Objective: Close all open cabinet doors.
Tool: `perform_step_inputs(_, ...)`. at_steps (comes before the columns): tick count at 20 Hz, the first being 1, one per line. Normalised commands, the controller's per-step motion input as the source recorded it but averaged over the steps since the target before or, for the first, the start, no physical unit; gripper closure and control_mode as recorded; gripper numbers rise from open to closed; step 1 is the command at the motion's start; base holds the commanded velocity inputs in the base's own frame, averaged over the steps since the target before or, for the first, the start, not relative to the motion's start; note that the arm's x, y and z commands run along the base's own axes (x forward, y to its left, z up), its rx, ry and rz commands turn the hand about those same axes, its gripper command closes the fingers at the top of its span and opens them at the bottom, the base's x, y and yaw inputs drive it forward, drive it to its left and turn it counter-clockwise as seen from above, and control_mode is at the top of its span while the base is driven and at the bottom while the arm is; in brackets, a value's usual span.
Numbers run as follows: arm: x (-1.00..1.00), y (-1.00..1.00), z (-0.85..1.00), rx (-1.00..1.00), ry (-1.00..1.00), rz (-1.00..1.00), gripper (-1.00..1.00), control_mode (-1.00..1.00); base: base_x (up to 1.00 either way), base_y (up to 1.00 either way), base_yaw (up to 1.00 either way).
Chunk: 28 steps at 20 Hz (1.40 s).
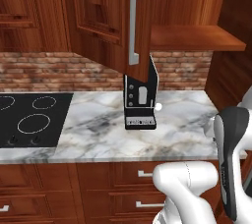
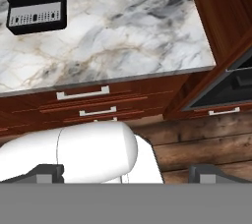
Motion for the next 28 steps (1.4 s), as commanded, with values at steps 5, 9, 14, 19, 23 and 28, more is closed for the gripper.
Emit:
perform_step_inputs(5,-0.04,0.0,0.0,0.0,-0.02,0.0,-1.0,-1.0,0.0,0.0,0.0)
perform_step_inputs(9,-0.62,0.01,-0.01,-0.04,-0.15,0.0,-1.0,-1.0,0.0,0.0,0.0)
perform_step_inputs(14,-0.84,-0.11,0.0,-0.02,-0.2,0.0,-1.0,-1.0,0.0,0.0,0.0)
perform_step_inputs(19,-0.58,-0.55,0.0,0.0,-0.19,0.04,-1.0,-1.0,0.0,0.0,0.0)
perform_step_inputs(23,-0.38,-0.57,0.05,-0.03,-0.23,0.08,-1.0,-1.0,0.0,0.0,0.0)
perform_step_inputs(28,-0.06,-0.49,0.18,-0.05,-0.29,0.14,-1.0,-1.0,0.0,0.0,0.0)
